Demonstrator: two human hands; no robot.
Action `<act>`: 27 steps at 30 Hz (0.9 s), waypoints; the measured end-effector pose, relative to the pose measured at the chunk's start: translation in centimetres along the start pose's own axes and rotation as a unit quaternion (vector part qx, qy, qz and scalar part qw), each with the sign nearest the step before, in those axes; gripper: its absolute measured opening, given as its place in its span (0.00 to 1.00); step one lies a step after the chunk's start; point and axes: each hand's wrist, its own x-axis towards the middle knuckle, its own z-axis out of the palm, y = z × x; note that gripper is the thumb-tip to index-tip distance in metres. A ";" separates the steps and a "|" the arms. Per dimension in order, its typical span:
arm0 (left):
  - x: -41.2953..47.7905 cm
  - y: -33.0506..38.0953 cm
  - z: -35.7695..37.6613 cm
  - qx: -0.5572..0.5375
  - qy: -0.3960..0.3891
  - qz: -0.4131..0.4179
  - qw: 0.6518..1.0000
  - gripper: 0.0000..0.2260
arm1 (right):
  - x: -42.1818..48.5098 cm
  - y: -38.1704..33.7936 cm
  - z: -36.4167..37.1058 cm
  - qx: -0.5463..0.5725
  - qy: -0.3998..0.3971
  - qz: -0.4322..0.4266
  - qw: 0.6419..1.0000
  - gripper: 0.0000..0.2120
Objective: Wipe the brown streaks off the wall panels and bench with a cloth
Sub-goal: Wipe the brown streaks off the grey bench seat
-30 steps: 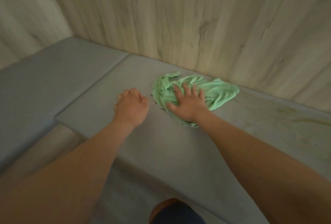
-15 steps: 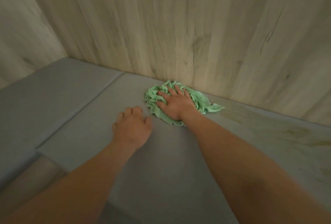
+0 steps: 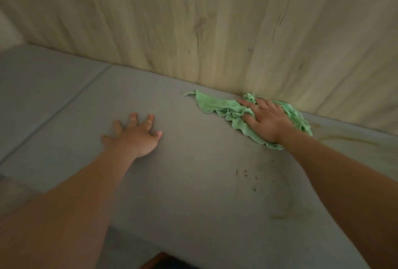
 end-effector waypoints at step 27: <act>-1.0 -0.9 1.0 -0.025 0.023 0.027 0.999 0.29 | 1.2 -11.7 2.1 0.004 0.019 0.028 0.999 0.37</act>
